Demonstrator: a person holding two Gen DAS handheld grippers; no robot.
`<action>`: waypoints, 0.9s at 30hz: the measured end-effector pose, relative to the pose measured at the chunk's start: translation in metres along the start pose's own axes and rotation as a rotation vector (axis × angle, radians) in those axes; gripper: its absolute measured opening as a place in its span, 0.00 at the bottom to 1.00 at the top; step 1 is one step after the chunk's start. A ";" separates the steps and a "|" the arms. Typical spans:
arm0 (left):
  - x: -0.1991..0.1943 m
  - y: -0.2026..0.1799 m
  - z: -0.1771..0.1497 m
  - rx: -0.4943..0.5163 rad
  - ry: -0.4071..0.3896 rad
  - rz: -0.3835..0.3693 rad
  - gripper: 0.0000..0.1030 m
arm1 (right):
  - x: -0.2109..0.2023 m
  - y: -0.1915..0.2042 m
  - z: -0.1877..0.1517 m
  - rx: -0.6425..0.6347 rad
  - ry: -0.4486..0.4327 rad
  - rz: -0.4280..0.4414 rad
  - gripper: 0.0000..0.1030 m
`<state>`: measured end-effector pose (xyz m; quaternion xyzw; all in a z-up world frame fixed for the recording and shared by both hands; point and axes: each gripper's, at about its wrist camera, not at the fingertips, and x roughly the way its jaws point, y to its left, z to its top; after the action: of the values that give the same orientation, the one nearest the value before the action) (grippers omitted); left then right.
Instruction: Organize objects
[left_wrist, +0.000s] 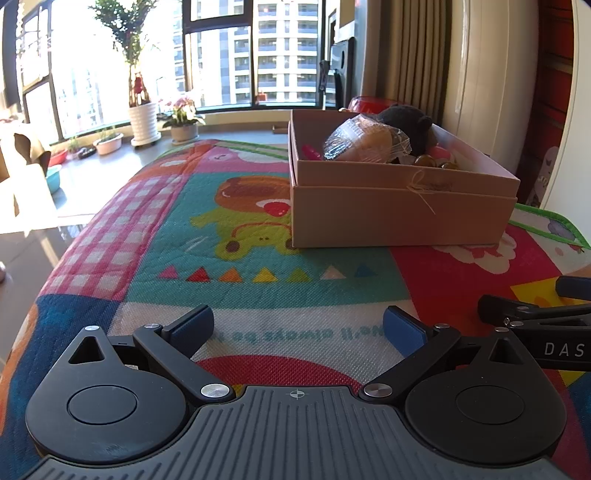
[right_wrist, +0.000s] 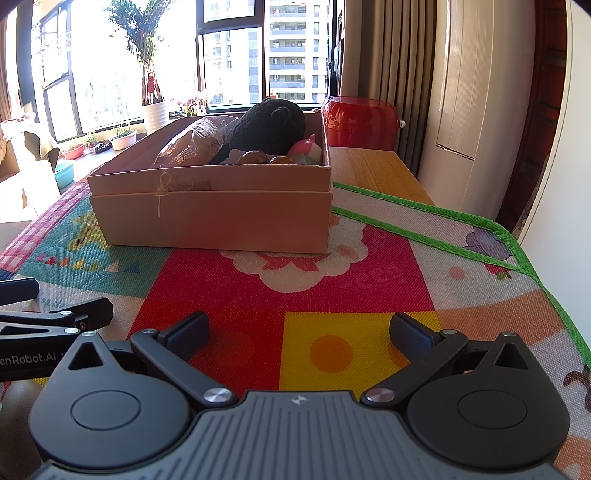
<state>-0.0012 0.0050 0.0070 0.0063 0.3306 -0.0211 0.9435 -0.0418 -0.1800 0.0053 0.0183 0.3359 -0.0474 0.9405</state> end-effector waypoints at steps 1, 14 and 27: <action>0.000 0.000 0.000 0.003 0.001 0.003 0.99 | 0.000 0.000 0.000 -0.001 0.000 -0.001 1.00; 0.000 0.001 0.000 0.004 -0.001 0.003 0.99 | 0.000 0.000 0.000 0.002 0.000 -0.001 1.00; 0.002 -0.001 0.003 0.014 0.000 0.001 0.99 | 0.000 0.000 0.000 0.002 0.000 -0.001 1.00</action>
<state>0.0015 0.0041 0.0080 0.0129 0.3303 -0.0228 0.9435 -0.0419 -0.1799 0.0053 0.0192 0.3361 -0.0481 0.9404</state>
